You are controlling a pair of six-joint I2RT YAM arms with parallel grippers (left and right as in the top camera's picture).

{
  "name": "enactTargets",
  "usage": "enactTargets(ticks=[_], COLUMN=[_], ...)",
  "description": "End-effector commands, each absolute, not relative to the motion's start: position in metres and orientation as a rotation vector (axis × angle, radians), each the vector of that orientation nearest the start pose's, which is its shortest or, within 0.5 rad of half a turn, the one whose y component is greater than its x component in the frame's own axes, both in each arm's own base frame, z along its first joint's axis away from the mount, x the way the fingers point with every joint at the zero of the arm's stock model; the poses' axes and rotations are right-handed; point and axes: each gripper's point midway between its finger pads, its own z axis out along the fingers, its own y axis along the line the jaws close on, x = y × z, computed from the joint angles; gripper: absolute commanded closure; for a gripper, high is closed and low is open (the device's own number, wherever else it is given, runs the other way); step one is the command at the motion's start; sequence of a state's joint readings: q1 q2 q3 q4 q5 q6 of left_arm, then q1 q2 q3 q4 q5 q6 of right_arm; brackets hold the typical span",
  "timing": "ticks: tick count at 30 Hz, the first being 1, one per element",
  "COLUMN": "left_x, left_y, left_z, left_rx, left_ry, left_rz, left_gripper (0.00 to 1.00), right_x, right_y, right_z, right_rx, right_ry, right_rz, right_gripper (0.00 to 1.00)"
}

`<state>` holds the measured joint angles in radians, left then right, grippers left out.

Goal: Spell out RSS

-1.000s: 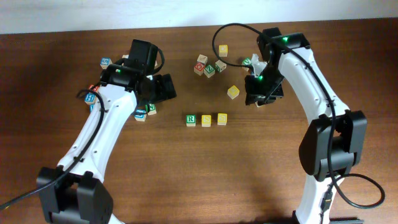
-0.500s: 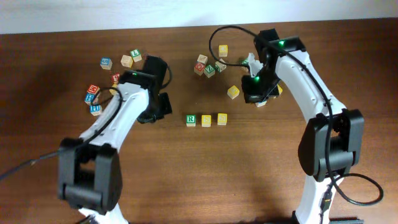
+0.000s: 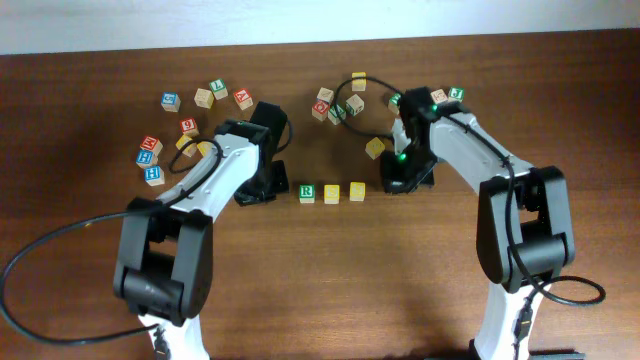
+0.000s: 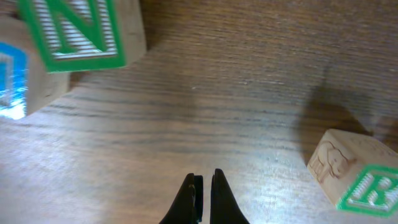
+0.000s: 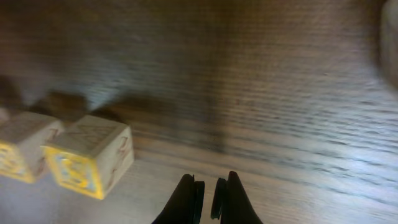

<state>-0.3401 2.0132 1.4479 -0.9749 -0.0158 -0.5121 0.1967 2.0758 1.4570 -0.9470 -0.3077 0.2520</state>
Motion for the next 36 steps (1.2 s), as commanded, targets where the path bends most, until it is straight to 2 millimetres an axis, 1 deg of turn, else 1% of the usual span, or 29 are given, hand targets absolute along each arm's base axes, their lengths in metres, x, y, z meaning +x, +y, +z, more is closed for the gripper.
enactTargets(ticks=[1,2,5,10,13,21,32,36], left_x=[0.353,0.355,0.36,0.356,0.355,0.362,0.366,0.365], left_y=[-0.144,-0.15,-0.152,-0.164,-0.165,-0.172,-0.174,-0.175], left_z=[0.007,0.004,-0.002,-0.01,-0.015,-0.014,-0.014,-0.013], left_rx=[-0.181,-0.138,-0.133,-0.111,-0.112,-0.102,-0.081,-0.08], left_ry=[3.166,3.165,3.153,3.185,3.193,3.162,3.143,3.145], left_rz=[-0.157,-0.208,-0.23,-0.331,-0.338,-0.396,-0.403,-0.421], left_gripper=[1.0,1.0,1.0,1.0,1.0,1.0,1.0,1.0], right_x=[0.358,0.359,0.358,0.357,0.358,0.361,0.372,0.372], right_y=[0.144,0.145,0.147,0.156,0.166,0.177,0.18,0.181], right_z=[0.01,0.01,0.01,0.011,0.012,0.012,0.013,0.013], right_rx=[0.16,0.159,0.151,0.113,0.073,0.046,0.025,-0.03], right_ry=[3.158,3.154,3.155,3.149,3.136,3.111,3.059,3.052], right_rz=[0.643,0.659,0.659,0.668,0.688,0.697,0.708,0.711], right_gripper=[0.96,0.96,0.96,0.96,0.96,0.96,0.96,0.96])
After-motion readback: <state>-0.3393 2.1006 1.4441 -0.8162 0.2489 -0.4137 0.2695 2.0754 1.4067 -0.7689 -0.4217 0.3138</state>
